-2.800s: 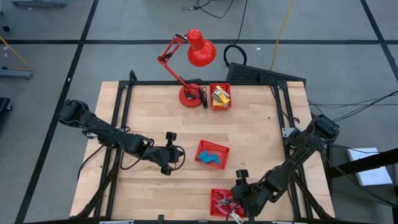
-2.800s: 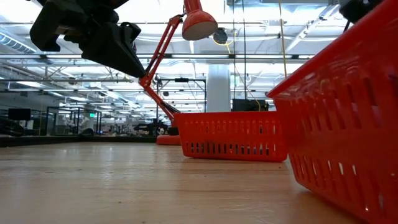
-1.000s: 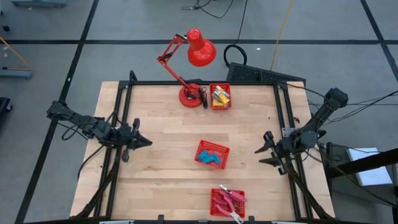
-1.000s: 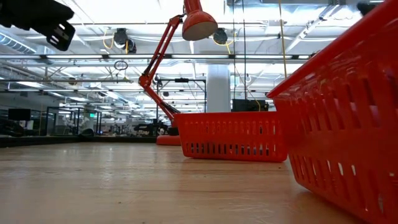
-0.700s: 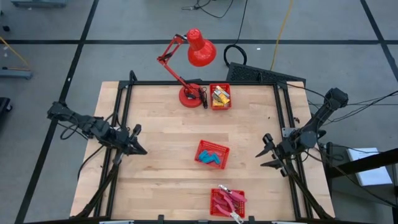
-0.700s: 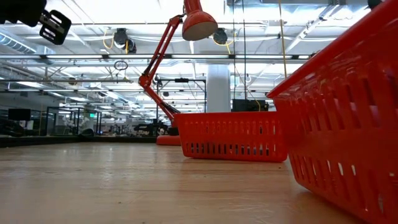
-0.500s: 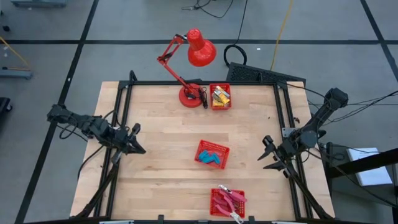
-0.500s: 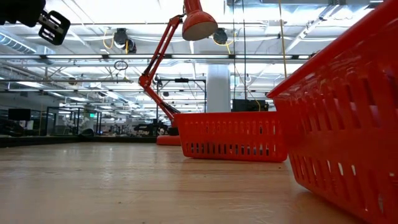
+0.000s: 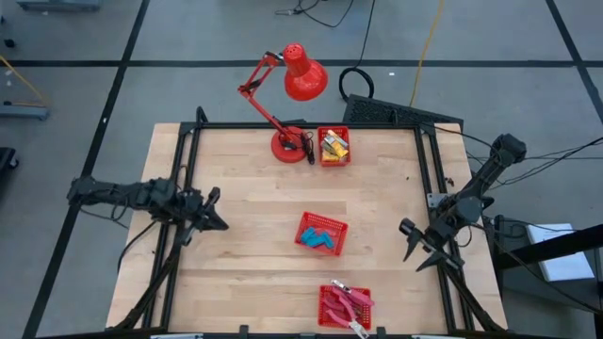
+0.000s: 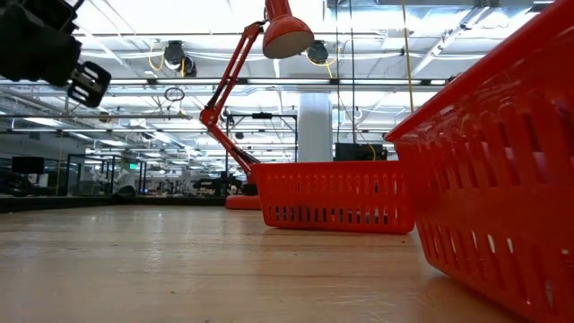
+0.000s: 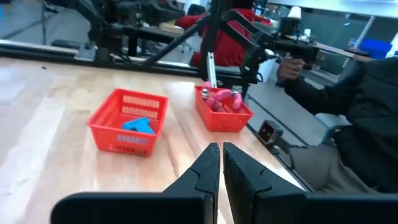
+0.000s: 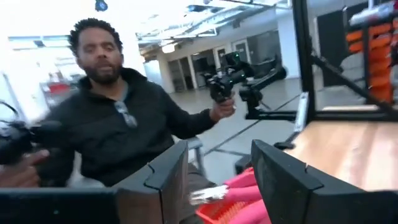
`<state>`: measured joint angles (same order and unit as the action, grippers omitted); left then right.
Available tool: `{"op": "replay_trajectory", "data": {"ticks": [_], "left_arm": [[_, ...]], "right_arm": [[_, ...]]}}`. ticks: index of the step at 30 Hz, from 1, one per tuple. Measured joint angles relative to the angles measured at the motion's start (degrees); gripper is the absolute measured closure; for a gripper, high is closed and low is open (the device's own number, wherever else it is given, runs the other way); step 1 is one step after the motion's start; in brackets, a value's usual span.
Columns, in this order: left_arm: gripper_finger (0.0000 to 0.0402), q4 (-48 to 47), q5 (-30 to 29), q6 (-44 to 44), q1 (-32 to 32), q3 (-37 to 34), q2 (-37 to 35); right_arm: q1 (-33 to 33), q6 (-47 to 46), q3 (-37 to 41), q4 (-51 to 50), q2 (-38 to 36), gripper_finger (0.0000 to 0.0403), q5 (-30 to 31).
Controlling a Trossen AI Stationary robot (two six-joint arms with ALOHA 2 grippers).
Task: Pick & Place School Supplies
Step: Return to Home Position
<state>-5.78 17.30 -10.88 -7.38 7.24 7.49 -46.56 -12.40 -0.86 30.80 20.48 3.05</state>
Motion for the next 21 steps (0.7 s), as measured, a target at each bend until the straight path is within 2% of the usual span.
{"op": "replay_trajectory", "data": {"ticks": [3, 6, 8, 13, 15, 19, 21], "left_arm": [[0.0380, -0.04, 3.97, 1.84, 4.73, -0.26, -0.87], [0.0380, -0.11, 8.12, 2.83, 9.91, -0.28, -0.88], [0.0380, -0.12, 10.21, 4.05, 13.48, -0.28, -0.82], [0.0380, -0.46, 16.05, 7.45, 22.60, -0.28, -0.57], [0.0380, -0.51, 18.57, 8.79, 25.93, -0.28, -0.31], [0.0380, -0.46, 20.37, 11.94, 31.92, -0.28, -0.07], [0.0380, -0.50, 21.18, 12.03, 34.37, -0.28, 0.07]], "right_arm": [[0.71, 5.54, 0.00, -4.59, -0.80, 0.0236, 0.84], [3.65, 7.23, 0.00, -5.17, -1.10, 0.0236, 8.29], [6.84, 8.47, 0.00, -5.38, -1.16, 0.0236, 9.32], [17.76, 10.49, 0.00, -5.98, -1.11, 0.0236, 4.12], [22.21, 11.49, 0.02, -5.83, -1.11, 0.0236, 4.20], [30.15, 13.06, 0.02, -5.90, -1.11, 0.0236, 3.41], [32.94, 13.19, 0.01, -5.61, -1.23, 0.0236, 0.21]]}}
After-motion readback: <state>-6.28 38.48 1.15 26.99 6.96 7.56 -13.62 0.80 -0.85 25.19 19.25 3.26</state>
